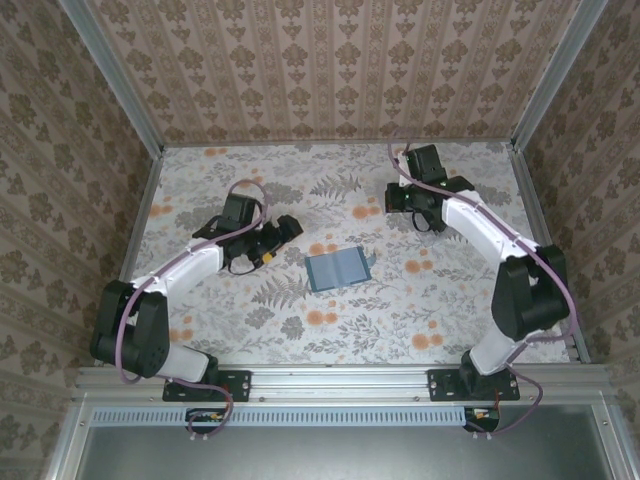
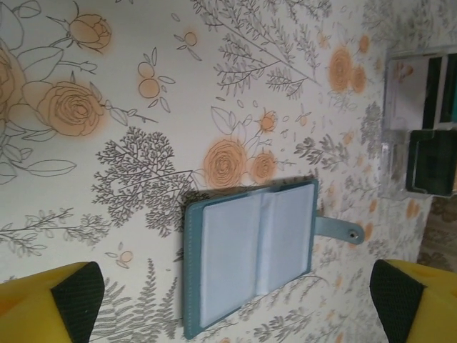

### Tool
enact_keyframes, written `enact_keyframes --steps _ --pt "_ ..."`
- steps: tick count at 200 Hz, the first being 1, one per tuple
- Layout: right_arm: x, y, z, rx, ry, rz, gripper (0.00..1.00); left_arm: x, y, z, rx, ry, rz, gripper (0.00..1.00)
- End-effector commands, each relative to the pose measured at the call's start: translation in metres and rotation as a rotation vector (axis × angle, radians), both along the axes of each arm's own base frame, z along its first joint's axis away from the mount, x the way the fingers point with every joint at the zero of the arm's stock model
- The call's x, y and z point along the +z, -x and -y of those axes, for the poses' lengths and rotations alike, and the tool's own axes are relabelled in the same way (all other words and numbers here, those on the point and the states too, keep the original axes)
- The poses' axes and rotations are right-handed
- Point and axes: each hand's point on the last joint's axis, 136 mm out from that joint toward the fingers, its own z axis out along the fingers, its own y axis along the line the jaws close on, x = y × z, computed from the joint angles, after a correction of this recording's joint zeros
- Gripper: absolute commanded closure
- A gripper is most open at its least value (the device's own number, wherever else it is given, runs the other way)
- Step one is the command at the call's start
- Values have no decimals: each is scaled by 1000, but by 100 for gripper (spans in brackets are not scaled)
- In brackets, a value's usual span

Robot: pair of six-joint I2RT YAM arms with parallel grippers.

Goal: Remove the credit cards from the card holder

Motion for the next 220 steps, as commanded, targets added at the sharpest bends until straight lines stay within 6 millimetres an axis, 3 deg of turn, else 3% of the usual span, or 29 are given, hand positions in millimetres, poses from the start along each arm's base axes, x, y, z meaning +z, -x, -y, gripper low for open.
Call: enact_keyframes --steps 1,59,118,220 --pt "1 -17 23 67 231 58 100 12 0 -4 -29 -23 34 0" --pt "-20 -49 49 130 362 38 100 13 4 -6 -50 -22 34 0" --pt "-53 -50 67 118 346 -30 100 6 7 -6 -66 -16 13 0" --pt "-75 -54 73 153 348 -86 100 -6 5 0 -98 -11 -19 0"
